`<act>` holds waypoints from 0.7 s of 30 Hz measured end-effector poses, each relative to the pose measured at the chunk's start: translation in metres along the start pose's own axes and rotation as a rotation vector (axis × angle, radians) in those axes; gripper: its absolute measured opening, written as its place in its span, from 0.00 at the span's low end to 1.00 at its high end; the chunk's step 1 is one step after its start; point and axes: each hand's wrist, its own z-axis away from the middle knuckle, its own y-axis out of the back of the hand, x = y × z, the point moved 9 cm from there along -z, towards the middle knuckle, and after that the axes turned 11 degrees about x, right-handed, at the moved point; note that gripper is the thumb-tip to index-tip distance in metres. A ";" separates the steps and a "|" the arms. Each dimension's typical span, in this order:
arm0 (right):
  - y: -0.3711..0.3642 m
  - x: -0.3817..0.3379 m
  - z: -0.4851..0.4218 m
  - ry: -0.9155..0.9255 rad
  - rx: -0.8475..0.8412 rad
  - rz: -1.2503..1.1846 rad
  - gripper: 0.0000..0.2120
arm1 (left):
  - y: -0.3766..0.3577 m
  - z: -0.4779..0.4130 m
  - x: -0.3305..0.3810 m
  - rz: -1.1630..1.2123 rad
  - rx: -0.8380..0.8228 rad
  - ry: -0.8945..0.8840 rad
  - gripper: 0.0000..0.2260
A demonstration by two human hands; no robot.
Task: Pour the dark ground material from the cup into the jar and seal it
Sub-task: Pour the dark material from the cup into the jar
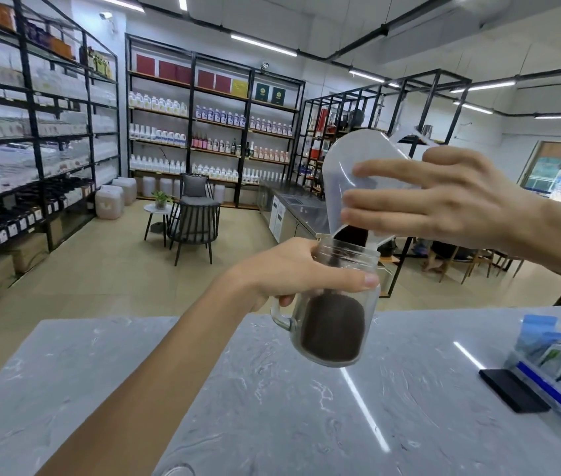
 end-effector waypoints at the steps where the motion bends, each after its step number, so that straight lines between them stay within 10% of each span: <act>1: 0.000 -0.002 0.000 0.017 0.002 0.003 0.23 | 0.000 0.000 0.000 0.003 -0.007 -0.002 0.24; 21: 0.021 0.001 0.000 -0.032 0.179 0.065 0.21 | 0.001 0.008 0.007 0.074 -0.116 -0.043 0.23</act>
